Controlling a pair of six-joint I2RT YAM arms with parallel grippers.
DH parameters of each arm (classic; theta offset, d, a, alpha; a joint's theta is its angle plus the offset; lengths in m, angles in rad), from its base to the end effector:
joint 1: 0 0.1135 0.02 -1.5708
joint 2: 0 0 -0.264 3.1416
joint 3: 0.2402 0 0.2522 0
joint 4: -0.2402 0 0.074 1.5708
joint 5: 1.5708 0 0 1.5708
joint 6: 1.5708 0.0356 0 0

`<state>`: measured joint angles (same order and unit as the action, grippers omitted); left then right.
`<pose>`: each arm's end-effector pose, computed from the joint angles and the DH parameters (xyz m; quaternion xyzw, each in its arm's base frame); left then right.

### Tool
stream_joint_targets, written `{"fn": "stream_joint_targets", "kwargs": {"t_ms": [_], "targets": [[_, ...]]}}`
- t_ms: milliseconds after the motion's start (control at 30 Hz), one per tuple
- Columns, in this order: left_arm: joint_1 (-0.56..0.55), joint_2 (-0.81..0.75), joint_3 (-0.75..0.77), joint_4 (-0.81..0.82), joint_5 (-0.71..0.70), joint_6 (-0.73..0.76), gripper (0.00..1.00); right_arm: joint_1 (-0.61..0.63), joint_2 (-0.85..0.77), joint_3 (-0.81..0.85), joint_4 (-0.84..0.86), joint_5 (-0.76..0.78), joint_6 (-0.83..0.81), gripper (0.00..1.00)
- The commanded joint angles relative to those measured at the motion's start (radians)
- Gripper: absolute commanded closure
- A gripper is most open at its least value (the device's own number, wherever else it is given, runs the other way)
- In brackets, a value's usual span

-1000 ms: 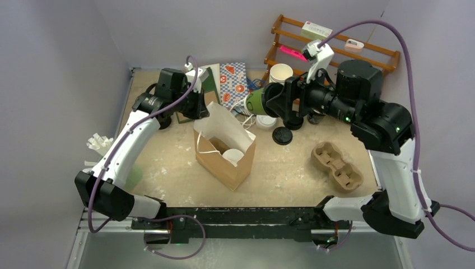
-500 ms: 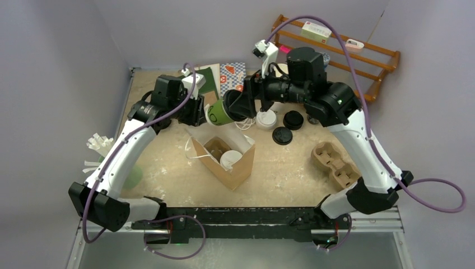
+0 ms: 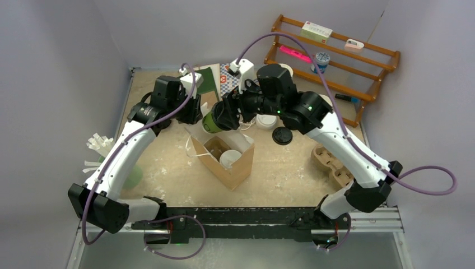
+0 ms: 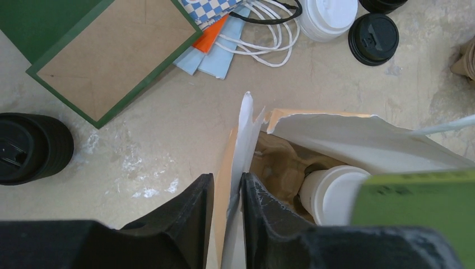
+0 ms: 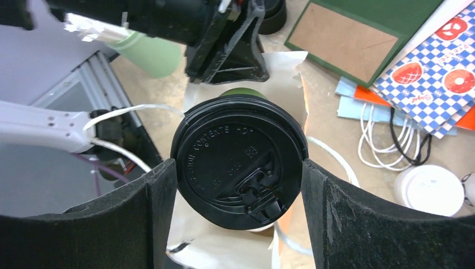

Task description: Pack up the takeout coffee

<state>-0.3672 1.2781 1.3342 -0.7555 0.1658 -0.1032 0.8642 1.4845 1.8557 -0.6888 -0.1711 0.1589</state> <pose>0.2485 -0.1019 0.3697 0.1536 0.8910 -0.1710 0.3915 0.1950 0.2377 0.4872 -0.3258 0.7401 0.3464 0.4756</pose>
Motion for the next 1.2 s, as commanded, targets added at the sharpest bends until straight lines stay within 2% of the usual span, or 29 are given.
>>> {"fn": "stream_joint_targets", "kwargs": {"t_ms": [0, 133, 267, 400, 667, 833, 1033, 1167], "targets": [[-0.003, -0.004, 0.056, 0.046, 0.032, 0.036, 0.76, 0.026, 0.053, -0.017, 0.075, 0.093, -0.066, 0.47], [-0.002, -0.016, 0.028, 0.077, 0.123, 0.084, 0.83, 0.042, 0.06, -0.028, 0.086, 0.175, -0.079, 0.47], [-0.003, -0.092, -0.04, 0.144, 0.122, 0.063, 1.0, 0.116, 0.112, 0.081, 0.01, 0.247, -0.08, 0.45], [-0.003, -0.175, -0.118, 0.192, 0.147, -0.017, 1.0, 0.224, 0.13, 0.078, -0.028, 0.382, -0.046, 0.47], [-0.003, -0.263, -0.203, 0.25, 0.171, -0.084, 1.0, 0.378, 0.081, -0.115, 0.035, 0.603, -0.023, 0.5], [-0.003, -0.263, -0.203, 0.312, 0.201, -0.092, 1.0, 0.388, 0.065, -0.192, 0.127, 0.679, -0.053, 0.51], [-0.004, -0.208, -0.145, 0.256, 0.242, -0.105, 1.0, 0.387, 0.117, -0.19, 0.142, 0.714, -0.065, 0.51], [-0.004, -0.212, -0.159, 0.254, 0.259, -0.09, 1.0, 0.386, 0.138, -0.209, 0.152, 0.695, -0.073, 0.51]]}}
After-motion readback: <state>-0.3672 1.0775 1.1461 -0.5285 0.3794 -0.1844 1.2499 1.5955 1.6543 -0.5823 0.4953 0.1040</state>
